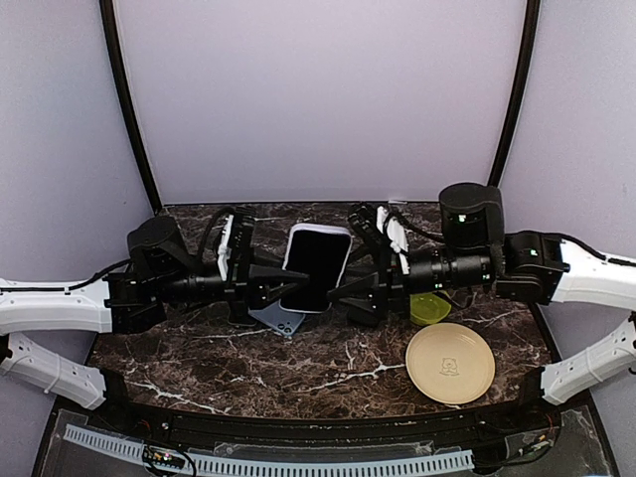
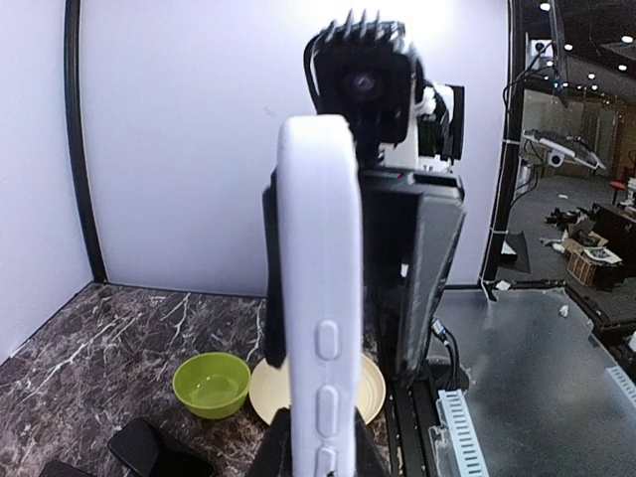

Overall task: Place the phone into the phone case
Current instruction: Pass from the right arm to the left, then pass from the left arm to the right

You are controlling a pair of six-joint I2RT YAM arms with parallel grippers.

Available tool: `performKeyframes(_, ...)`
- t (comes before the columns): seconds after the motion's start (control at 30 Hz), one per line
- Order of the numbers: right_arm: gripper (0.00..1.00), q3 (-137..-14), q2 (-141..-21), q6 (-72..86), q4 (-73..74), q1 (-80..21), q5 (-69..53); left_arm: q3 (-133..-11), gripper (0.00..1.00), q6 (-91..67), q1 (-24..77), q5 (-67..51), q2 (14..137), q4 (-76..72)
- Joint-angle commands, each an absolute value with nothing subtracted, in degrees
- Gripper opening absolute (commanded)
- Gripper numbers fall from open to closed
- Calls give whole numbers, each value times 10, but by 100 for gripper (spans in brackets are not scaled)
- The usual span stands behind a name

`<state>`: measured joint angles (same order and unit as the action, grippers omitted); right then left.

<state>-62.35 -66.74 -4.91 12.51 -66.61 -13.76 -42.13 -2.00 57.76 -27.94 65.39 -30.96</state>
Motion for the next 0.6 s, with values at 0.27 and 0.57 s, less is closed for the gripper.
performKeyframes(0.27,3,-607,-691,30,-52,-647,-239,-414,0,-93,576,-295,631,-440)
performKeyframes(0.57,0,-644,-713,89,-6,-604,-208,-415,56,-43,576,-51,611,-338)
